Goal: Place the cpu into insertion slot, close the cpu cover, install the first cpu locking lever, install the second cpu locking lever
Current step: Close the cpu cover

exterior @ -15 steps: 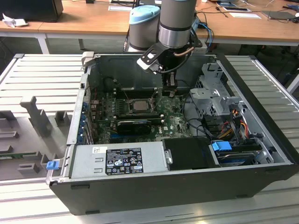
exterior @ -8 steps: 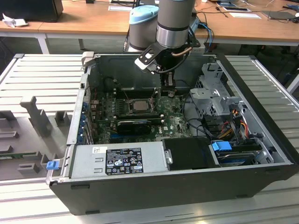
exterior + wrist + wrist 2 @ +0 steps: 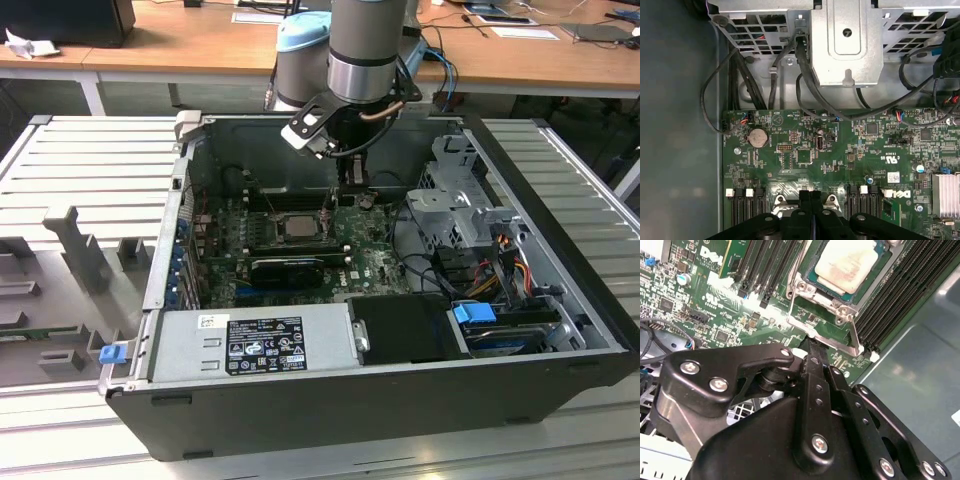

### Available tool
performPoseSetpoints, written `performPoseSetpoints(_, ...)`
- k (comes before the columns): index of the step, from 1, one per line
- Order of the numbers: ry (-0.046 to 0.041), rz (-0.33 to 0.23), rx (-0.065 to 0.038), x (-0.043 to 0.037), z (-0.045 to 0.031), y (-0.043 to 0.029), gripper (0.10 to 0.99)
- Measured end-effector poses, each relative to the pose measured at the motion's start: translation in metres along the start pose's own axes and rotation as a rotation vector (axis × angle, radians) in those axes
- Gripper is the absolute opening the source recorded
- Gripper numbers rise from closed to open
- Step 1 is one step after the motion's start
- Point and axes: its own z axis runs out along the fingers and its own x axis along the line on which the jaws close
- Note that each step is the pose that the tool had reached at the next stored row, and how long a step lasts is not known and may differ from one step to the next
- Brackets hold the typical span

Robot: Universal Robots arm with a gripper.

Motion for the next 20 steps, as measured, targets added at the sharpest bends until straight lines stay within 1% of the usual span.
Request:
performPoseSetpoints(4, 0.0000, 0.000, 0.000, -0.0001, -0.0002, -0.0042, 0.106)
performPoseSetpoints(6, 0.0000, 0.000, 0.000, -0.0002, -0.0003, -0.0087, 0.106)
performPoseSetpoints(10, 0.0000, 0.000, 0.000, -0.0003, -0.0005, -0.0127, 0.106)
performPoseSetpoints(13, 0.0002, 0.000, 0.000, -0.0004, -0.0001, -0.0180, 0.106)
performPoseSetpoints(14, 0.0002, 0.000, 0.000, -0.0004, 0.0008, -0.0195, 0.106)
performPoseSetpoints(16, 0.0002, -0.001, 0.000, -0.0006, 0.0050, -0.0208, 0.106)
performPoseSetpoints(18, 0.0003, -0.008, 0.000, -0.0007, 0.0107, -0.0226, 0.106)
performPoseSetpoints(20, 0.0013, -0.020, 0.002, -0.0009, 0.0129, -0.0260, 0.106)
